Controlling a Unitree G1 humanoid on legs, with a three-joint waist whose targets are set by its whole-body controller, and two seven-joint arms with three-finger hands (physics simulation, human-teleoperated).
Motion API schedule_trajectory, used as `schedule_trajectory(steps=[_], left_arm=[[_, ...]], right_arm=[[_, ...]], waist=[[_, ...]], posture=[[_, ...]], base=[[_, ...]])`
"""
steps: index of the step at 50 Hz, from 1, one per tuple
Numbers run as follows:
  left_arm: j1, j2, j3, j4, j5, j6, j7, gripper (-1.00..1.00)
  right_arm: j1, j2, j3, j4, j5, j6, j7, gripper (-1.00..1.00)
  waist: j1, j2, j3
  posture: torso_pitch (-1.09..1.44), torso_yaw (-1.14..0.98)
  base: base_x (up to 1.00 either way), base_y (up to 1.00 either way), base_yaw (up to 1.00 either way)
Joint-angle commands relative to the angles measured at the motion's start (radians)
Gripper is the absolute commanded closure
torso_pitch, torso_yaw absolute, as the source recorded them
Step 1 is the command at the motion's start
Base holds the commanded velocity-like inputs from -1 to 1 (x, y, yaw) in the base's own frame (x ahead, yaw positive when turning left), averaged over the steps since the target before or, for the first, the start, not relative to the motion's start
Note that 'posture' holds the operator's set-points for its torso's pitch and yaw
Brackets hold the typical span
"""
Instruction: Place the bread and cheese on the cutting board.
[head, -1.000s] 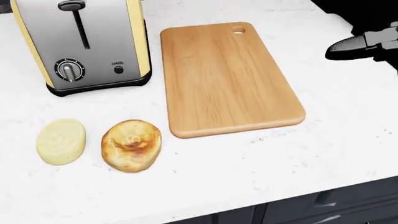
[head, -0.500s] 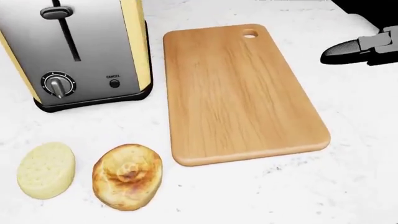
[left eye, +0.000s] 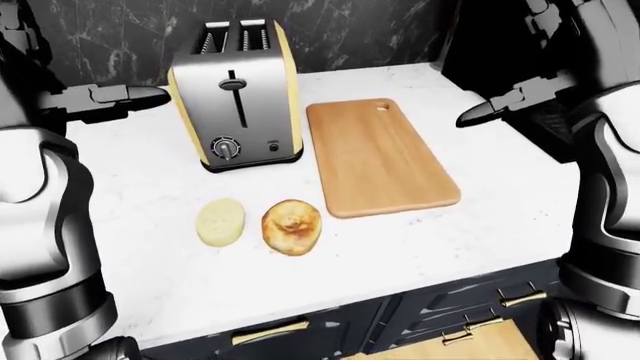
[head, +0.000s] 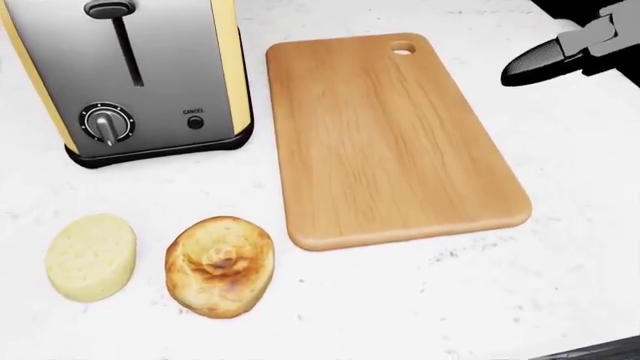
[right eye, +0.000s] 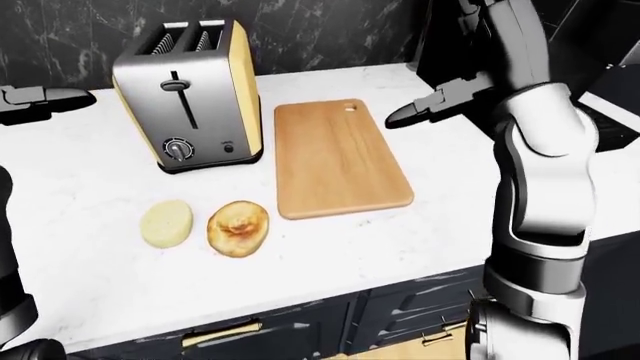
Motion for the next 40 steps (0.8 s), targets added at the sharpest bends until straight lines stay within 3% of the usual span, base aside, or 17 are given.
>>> schedule_trajectory(steps=[1,10,27,40], left_arm=[[-0.032,0.018,0.011,-0.034,0.000,-0.026,-0.002,-1.00],[-0.044,0.029,0.016,-0.038,-0.015,-0.021,-0.001,-1.00],[-0.040,0.037,0.020,-0.033,-0.035,-0.023,0.013,-1.00],[-0.029,0.038,0.025,-0.040,-0.038,-0.024,0.015,-1.00]], right_arm=[[-0.040,-0.012,-0.008,-0.019,-0.028,-0.027,0.025,-1.00],[-0.101,-0.007,0.031,-0.007,-0.119,-0.054,0.151,-1.00],[-0.149,0.000,0.055,-0.121,-0.234,-0.049,0.414,-1.00],[-0.135,0.089,0.108,-0.213,-0.318,-0.042,0.576,-1.00]], waist=[[-0.001,0.003,-0.024],[-0.001,0.005,-0.025],[-0.005,0.014,-0.023],[-0.011,0.021,-0.022]], posture=[[0.00,0.00],[0.00,0.00],[0.00,0.00],[0.00,0.00]], base=[[0.00,0.00,0.00],[0.00,0.00,0.00],[0.00,0.00,0.00],[0.00,0.00,0.00]])
